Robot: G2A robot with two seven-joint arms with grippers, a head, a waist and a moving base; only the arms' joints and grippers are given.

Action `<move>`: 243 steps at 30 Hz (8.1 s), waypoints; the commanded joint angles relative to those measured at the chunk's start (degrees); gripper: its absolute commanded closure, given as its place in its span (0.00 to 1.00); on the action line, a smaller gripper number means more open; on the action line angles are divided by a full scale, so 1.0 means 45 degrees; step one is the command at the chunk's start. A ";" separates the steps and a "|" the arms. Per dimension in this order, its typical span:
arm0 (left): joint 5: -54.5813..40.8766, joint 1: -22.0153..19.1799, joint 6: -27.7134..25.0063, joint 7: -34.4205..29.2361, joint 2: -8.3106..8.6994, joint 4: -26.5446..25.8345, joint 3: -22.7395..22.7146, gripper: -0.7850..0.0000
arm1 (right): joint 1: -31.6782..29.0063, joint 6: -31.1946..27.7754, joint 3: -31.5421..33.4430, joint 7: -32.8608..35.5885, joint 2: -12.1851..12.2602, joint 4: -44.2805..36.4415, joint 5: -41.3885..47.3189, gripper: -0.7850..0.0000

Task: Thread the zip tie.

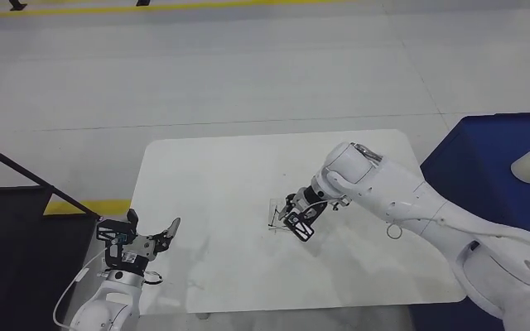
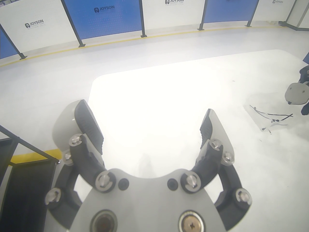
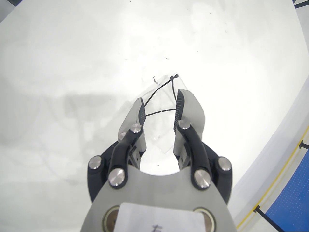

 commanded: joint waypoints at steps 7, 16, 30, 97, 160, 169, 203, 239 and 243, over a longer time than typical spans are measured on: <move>0.0000 0.0000 0.0002 -0.0004 0.0000 0.0000 0.0000 0.00 | 0.0224 0.0000 0.0000 0.0002 -0.0263 0.0867 -0.0242 0.73; 0.0000 0.0000 0.0002 -0.0004 0.0000 0.0000 0.0000 0.00 | 0.0132 0.0000 0.0000 0.0002 -0.1442 0.1804 -0.1030 0.73; 0.0000 0.0000 0.0002 -0.0004 0.0000 0.0000 0.0000 0.00 | -0.0036 0.0000 0.0000 0.0000 -0.3398 0.4300 -0.1996 0.75; 0.0000 0.0000 0.0002 -0.0004 0.0000 0.0000 0.0000 0.00 | -0.0056 0.0000 0.0000 0.0001 -0.3038 0.3354 -0.1402 1.00; 0.0000 0.0000 0.0002 -0.0004 0.0000 0.0000 0.0000 0.00 | 0.0034 0.0000 0.0000 0.0002 -0.6531 0.8171 -0.2693 0.87; 0.0000 0.0000 0.0002 -0.0004 0.0000 0.0000 0.0000 0.00 | 0.0010 0.0000 0.0000 0.0002 -0.6637 0.8262 -0.2784 0.82; 0.0000 0.0000 0.0002 -0.0004 0.0000 0.0000 0.0000 0.00 | 0.0016 0.0000 0.0000 0.0002 -0.7090 0.9531 -0.2265 1.00; 0.0000 0.0000 0.0002 -0.0004 0.0000 0.0000 0.0000 0.00 | -0.0730 0.2213 0.0000 -0.2219 0.0249 -0.0871 0.2393 1.00; 0.0000 0.0000 0.0002 -0.0004 0.0000 0.0000 0.0000 0.00 | -0.0730 0.2213 0.0000 -0.2219 0.0249 -0.0871 0.2393 1.00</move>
